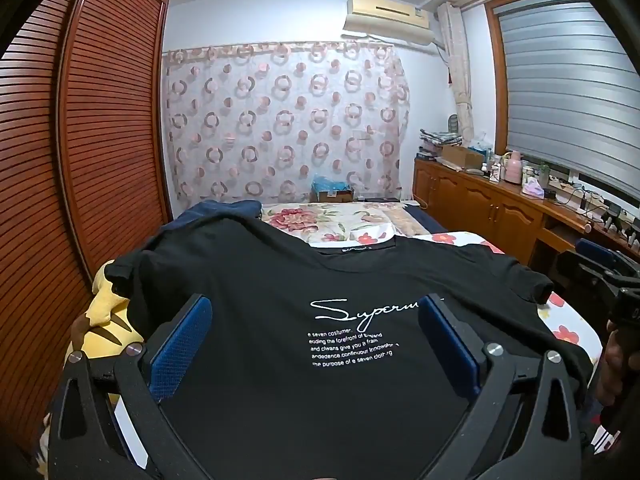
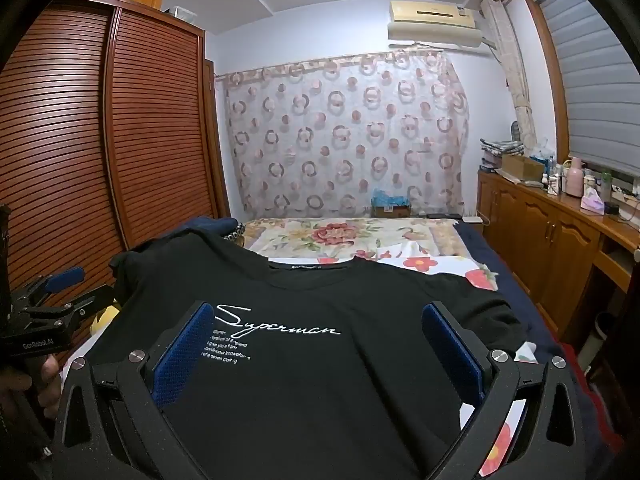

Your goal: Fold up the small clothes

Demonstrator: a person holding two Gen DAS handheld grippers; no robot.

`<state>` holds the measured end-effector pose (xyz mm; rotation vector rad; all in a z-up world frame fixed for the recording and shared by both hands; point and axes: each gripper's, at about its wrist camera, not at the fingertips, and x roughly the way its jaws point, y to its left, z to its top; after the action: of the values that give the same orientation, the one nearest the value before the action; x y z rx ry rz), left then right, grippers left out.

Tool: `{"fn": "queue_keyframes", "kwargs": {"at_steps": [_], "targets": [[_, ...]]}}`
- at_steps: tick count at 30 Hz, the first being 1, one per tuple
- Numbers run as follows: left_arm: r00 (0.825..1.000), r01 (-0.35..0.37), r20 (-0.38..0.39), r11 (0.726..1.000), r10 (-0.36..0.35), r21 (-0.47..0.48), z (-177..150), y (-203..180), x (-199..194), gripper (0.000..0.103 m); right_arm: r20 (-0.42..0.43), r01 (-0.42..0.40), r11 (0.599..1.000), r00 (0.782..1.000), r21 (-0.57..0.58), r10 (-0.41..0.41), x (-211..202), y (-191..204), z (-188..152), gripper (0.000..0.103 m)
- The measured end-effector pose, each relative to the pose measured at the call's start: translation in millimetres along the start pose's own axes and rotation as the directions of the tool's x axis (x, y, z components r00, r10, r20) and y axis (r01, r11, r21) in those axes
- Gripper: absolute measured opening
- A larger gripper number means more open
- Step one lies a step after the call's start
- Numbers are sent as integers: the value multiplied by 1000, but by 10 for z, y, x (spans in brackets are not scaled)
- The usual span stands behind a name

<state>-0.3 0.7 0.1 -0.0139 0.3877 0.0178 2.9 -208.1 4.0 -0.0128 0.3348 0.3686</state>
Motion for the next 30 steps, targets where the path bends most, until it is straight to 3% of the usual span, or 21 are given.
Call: {"fn": "queue_keyframes", "kwargs": {"at_steps": [30], "targets": [[1000, -4, 3, 1000, 4, 8, 5, -7, -25, 103, -2, -4, 1000, 1000, 6, 4, -18, 4, 9, 103]]}}
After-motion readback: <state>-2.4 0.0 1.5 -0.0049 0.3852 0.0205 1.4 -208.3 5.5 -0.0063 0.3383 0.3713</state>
